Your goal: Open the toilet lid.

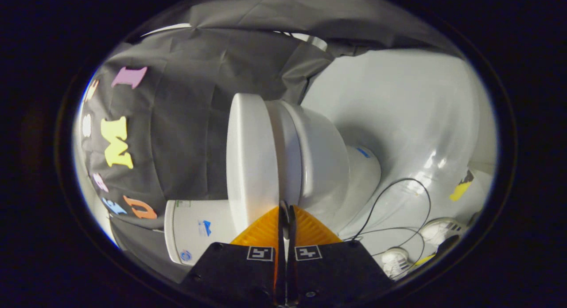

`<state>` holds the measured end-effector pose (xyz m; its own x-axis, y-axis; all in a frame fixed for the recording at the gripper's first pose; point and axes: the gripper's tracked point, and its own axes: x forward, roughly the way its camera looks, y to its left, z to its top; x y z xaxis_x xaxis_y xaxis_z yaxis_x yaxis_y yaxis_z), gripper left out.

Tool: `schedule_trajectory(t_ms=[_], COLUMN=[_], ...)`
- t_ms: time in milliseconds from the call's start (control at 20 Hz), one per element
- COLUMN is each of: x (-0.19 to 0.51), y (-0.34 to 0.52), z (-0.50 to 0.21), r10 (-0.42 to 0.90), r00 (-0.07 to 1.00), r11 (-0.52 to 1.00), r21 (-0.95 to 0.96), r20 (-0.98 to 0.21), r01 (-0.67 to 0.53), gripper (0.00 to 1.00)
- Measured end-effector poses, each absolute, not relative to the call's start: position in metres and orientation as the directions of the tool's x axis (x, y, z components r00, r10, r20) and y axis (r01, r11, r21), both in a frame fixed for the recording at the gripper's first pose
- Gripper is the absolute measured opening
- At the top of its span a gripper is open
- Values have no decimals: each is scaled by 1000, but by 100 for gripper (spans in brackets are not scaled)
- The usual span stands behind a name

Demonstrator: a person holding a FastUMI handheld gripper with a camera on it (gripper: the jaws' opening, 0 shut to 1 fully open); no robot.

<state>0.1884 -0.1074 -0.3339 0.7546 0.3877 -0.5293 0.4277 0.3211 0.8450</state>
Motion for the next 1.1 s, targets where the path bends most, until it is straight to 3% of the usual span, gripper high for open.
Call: schedule_trajectory(t_ms=[600, 1100], x=[189, 190], y=[-101, -92], z=[-314, -270], r10=[354, 307], r00=[741, 788], r11=[434, 550], r21=[802, 775], r20=[-571, -534], r01=[410, 311], gripper=[4, 4])
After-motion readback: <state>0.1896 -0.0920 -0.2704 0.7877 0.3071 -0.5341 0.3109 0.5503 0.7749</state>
